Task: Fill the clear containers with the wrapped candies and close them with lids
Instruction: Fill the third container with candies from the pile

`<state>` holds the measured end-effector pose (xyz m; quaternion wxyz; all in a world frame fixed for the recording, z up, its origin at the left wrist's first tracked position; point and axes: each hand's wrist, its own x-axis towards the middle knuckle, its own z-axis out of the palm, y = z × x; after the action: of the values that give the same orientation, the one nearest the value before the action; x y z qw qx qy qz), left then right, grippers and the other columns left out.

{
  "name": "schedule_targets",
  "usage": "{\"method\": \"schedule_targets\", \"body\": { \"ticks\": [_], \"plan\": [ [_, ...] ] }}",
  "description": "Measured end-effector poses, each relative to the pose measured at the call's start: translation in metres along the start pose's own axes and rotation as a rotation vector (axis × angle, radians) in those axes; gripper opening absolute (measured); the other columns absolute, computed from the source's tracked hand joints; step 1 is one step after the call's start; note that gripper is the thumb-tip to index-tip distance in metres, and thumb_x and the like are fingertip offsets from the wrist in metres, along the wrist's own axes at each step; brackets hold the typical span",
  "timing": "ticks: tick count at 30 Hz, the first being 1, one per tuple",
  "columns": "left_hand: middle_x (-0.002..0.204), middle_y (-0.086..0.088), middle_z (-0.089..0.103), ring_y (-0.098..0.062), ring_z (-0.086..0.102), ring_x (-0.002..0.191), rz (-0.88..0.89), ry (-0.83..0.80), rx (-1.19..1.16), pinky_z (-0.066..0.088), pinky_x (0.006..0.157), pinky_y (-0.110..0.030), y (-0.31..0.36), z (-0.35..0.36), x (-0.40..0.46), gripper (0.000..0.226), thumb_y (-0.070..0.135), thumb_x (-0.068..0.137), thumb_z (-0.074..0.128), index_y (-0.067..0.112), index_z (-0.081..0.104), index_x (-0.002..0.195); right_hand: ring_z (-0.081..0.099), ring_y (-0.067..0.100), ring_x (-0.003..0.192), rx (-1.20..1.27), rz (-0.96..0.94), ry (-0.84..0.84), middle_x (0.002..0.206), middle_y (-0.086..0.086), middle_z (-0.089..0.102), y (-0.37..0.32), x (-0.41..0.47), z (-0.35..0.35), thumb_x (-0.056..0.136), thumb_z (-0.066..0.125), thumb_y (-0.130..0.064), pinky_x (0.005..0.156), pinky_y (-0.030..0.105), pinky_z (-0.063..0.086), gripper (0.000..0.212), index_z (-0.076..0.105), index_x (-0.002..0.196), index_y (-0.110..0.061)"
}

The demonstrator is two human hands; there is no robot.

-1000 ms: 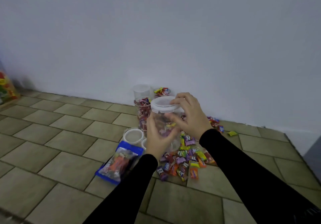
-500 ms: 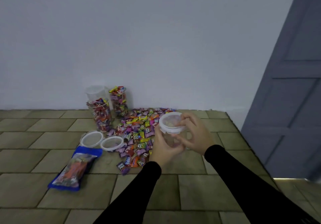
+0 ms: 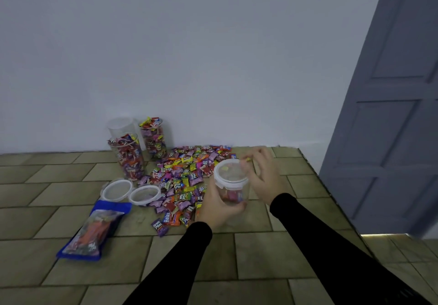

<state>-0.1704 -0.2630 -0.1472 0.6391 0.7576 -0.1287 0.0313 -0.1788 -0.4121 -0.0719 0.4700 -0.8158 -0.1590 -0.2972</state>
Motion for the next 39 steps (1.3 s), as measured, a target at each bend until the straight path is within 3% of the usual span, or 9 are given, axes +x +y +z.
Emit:
{"method": "schedule_targets", "body": {
  "ticks": [4, 7, 13, 21, 27, 31, 34, 37, 39],
  "plan": [
    [0.114, -0.003, 0.067, -0.018, 0.068, 0.100, 0.003, -0.047, 0.003, 0.055, 0.090, -0.046, 0.000, -0.003, 0.001, 0.079, 0.015, 0.061, 0.089, 0.022, 0.048, 0.128, 0.054, 0.027, 0.094, -0.117, 0.643, -0.242, 0.095, 0.014, 0.060, -0.002, 0.027, 0.007, 0.100, 0.040, -0.039, 0.076, 0.027, 0.032, 0.038, 0.058, 0.083, -0.011],
    [0.116, -0.001, 0.066, -0.016, 0.067, 0.101, 0.008, -0.058, -0.013, 0.055, 0.091, -0.043, 0.003, -0.005, 0.001, 0.080, 0.015, 0.060, 0.088, 0.022, 0.047, 0.129, 0.046, 0.025, 0.076, -0.242, 0.649, -0.354, 0.067, 0.007, 0.050, -0.005, 0.031, 0.006, 0.103, 0.031, -0.037, 0.061, 0.031, 0.027, 0.046, 0.051, 0.071, -0.011],
    [0.119, -0.006, 0.064, -0.023, 0.065, 0.106, 0.001, -0.100, -0.020, 0.054, 0.093, -0.047, 0.000, -0.007, 0.004, 0.084, 0.012, 0.064, 0.088, 0.025, 0.044, 0.134, 0.033, 0.015, 0.037, 0.120, 0.784, -0.271, 0.043, 0.001, 0.038, 0.000, 0.025, 0.005, 0.096, 0.046, -0.038, 0.042, 0.023, 0.021, 0.045, 0.043, 0.056, -0.017],
    [0.125, -0.001, 0.063, -0.015, 0.064, 0.110, -0.041, -0.179, -0.028, 0.052, 0.096, -0.034, 0.003, -0.013, 0.003, 0.088, 0.011, 0.063, 0.087, 0.019, 0.041, 0.137, 0.047, 0.021, 0.063, -0.059, 0.713, -0.172, 0.059, 0.000, 0.050, -0.002, 0.037, 0.007, 0.087, 0.056, -0.022, 0.055, 0.028, 0.035, 0.032, 0.048, 0.057, -0.017],
    [0.115, -0.008, 0.067, -0.018, 0.065, 0.106, -0.076, -0.279, 0.013, 0.053, 0.087, -0.023, 0.012, -0.011, 0.000, 0.090, 0.013, 0.057, 0.084, 0.015, 0.041, 0.137, 0.057, 0.027, 0.089, -0.382, 0.379, -0.437, 0.090, 0.007, 0.064, -0.024, 0.068, 0.009, 0.089, 0.045, -0.020, 0.075, 0.033, 0.043, 0.020, 0.061, 0.082, -0.009],
    [0.116, -0.005, 0.065, -0.015, 0.063, 0.106, -0.074, -0.359, 0.084, 0.051, 0.086, -0.018, 0.017, -0.010, 0.001, 0.081, 0.011, 0.064, 0.081, 0.018, 0.045, 0.136, 0.044, 0.019, 0.059, -0.625, 0.302, -0.765, 0.066, 0.005, 0.048, -0.047, 0.080, 0.034, 0.099, 0.036, -0.038, 0.057, 0.028, 0.035, 0.045, 0.047, 0.067, -0.008],
    [0.119, 0.007, 0.064, -0.005, 0.062, 0.106, -0.101, -0.387, 0.147, 0.051, 0.087, -0.017, 0.019, -0.012, 0.002, 0.082, 0.028, 0.059, 0.081, 0.020, 0.049, 0.134, 0.044, 0.017, 0.065, -0.755, 0.327, -0.921, 0.084, 0.007, 0.051, -0.046, 0.078, 0.047, 0.099, 0.039, -0.036, 0.059, 0.026, 0.034, 0.035, 0.055, 0.090, -0.007],
    [0.120, 0.008, 0.063, -0.004, 0.061, 0.108, -0.119, -0.395, 0.166, 0.052, 0.092, -0.023, 0.020, -0.013, 0.002, 0.082, 0.030, 0.058, 0.081, 0.023, 0.048, 0.133, 0.047, 0.016, 0.067, -0.761, 0.324, -0.983, 0.091, 0.008, 0.054, -0.043, 0.076, 0.047, 0.099, 0.042, -0.027, 0.053, 0.024, 0.030, 0.026, 0.056, 0.099, -0.005],
    [0.119, 0.007, 0.064, -0.005, 0.062, 0.106, -0.127, -0.389, 0.172, 0.053, 0.090, -0.024, 0.020, -0.013, 0.003, 0.080, 0.031, 0.056, 0.080, 0.022, 0.051, 0.130, 0.039, 0.014, 0.056, -0.724, 0.320, -0.927, 0.070, 0.004, 0.047, -0.042, 0.076, 0.045, 0.097, 0.044, -0.028, 0.049, 0.024, 0.026, 0.028, 0.050, 0.078, -0.008]
  ]
}}
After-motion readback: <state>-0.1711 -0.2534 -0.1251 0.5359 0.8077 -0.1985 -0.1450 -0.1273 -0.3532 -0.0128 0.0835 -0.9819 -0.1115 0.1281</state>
